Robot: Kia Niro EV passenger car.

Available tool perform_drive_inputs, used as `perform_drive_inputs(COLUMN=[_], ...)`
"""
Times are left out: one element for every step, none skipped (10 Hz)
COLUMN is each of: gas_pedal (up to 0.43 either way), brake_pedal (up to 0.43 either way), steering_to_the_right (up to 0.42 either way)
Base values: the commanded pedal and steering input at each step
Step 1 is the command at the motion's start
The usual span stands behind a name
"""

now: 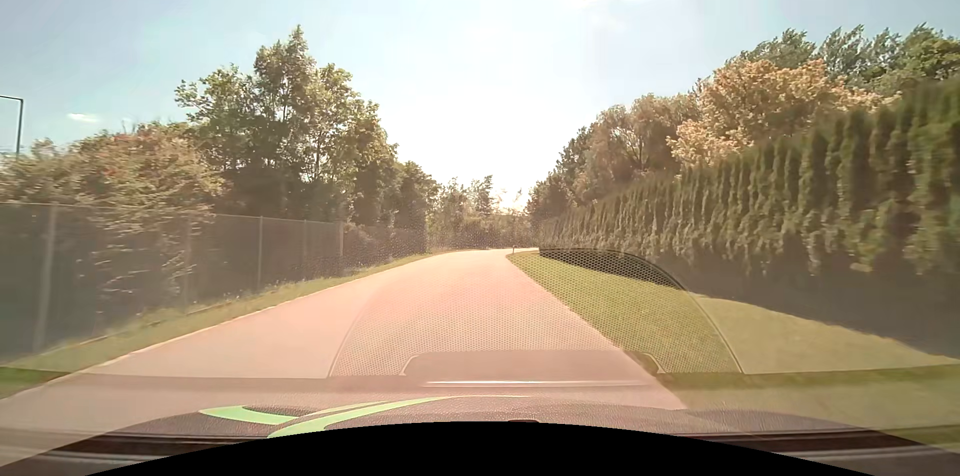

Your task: Follow the waypoints while adhering to traffic rules and regulations

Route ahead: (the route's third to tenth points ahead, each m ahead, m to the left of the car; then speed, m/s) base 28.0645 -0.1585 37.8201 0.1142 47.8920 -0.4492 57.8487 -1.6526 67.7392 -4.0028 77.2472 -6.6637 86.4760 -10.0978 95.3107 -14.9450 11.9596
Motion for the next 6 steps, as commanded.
perform_drive_inputs(gas_pedal=[0.087, 0.098, 0.098, 0.098, 0.098, 0.11], brake_pedal=[0.0, 0.0, 0.0, 0.0, 0.0, 0.0], steering_to_the_right=[0.002, 0.003, 0.004, 0.001, 0.0, 0.0])
